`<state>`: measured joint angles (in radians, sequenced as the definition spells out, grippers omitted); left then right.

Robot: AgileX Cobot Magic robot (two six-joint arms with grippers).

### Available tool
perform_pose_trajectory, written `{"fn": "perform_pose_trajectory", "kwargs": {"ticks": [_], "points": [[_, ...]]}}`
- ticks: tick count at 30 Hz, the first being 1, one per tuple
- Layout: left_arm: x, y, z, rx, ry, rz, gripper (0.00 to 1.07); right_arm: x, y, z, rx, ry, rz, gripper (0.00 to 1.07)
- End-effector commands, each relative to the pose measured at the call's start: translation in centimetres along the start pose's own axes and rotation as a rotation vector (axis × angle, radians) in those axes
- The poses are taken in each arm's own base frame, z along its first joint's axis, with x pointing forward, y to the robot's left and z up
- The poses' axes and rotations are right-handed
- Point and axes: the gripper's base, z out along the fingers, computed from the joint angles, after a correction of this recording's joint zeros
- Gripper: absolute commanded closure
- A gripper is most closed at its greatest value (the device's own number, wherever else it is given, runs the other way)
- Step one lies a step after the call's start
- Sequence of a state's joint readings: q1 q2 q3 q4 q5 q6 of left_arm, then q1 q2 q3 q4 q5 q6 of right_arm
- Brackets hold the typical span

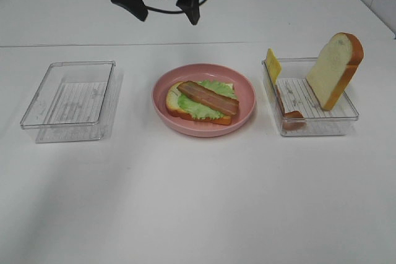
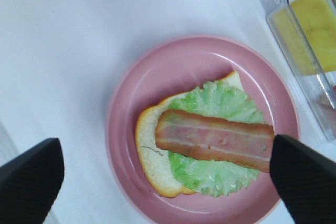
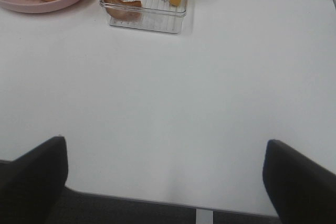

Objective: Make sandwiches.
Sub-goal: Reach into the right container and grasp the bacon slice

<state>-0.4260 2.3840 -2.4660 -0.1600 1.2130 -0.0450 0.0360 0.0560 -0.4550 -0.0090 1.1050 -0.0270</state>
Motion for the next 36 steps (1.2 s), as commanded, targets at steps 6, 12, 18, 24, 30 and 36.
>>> {"fn": "perform_pose_trajectory", "kwargs": {"ticks": [6, 12, 18, 24, 30, 36], "points": [[2.5, 2.4, -5.6, -0.131, 0.125, -0.022, 0.05, 0.0, 0.0, 0.0, -0.003, -0.006, 0.001, 0.09], [5.2, 4.9, -8.2, -0.203, 0.190, -0.049, 0.05, 0.0, 0.0, 0.0, -0.003, -0.006, 0.001, 0.09], [9.0, 7.6, -11.3, -0.238, 0.259, -0.097, 0.05, 0.0, 0.0, 0.0, -0.003, -0.006, 0.001, 0.09], [14.2, 10.7, -15.4, -0.289, 0.260, -0.216, 0.05, 0.0, 0.0, 0.0, -0.003, -0.006, 0.001, 0.09], [18.8, 11.7, -18.1, -0.304, 0.195, -0.315, 0.05, 0.0, 0.0, 0.0, -0.003, -0.006, 0.001, 0.09], [23.4, 10.1, -20.6, -0.324, 0.096, -0.313, 0.05, 0.0, 0.0, 0.0, -0.003, -0.006, 0.001, 0.09]]}}
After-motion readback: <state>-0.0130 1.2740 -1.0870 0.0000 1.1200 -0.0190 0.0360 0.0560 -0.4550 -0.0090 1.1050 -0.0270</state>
